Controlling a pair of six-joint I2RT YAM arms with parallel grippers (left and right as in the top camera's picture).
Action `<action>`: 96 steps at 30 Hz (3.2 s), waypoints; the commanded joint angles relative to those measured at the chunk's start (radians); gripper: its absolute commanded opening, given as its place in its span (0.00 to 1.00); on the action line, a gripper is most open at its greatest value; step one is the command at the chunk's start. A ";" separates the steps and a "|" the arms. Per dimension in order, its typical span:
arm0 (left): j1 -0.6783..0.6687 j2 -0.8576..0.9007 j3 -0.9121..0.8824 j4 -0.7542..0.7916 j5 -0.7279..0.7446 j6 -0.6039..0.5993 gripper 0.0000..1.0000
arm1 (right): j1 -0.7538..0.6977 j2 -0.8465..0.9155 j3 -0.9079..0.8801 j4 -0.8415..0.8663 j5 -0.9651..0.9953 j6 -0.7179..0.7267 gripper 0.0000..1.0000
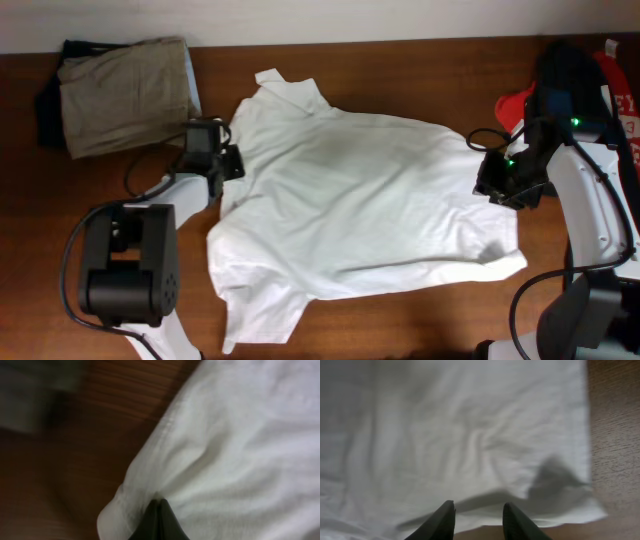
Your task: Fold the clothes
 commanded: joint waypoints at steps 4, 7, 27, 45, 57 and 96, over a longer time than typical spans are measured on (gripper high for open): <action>0.216 0.061 0.085 -0.067 -0.059 0.064 0.12 | 0.005 0.004 0.010 0.051 0.009 -0.001 0.43; 0.182 0.061 0.290 -0.288 -0.029 0.109 0.66 | 0.005 0.004 0.010 0.079 0.009 0.004 0.67; 0.039 0.068 1.032 -1.368 0.146 0.108 0.99 | 0.171 0.017 -0.344 0.154 0.109 0.042 0.57; 0.039 0.068 1.032 -1.368 0.139 0.109 0.99 | 0.147 0.016 -0.428 0.237 0.043 0.044 0.09; 0.039 0.068 1.032 -1.368 0.139 0.109 0.99 | 0.147 -0.017 -0.309 -0.151 0.159 0.150 0.18; 0.039 0.092 1.025 -1.327 0.139 0.108 0.99 | 0.076 0.576 0.595 0.241 0.288 0.029 0.99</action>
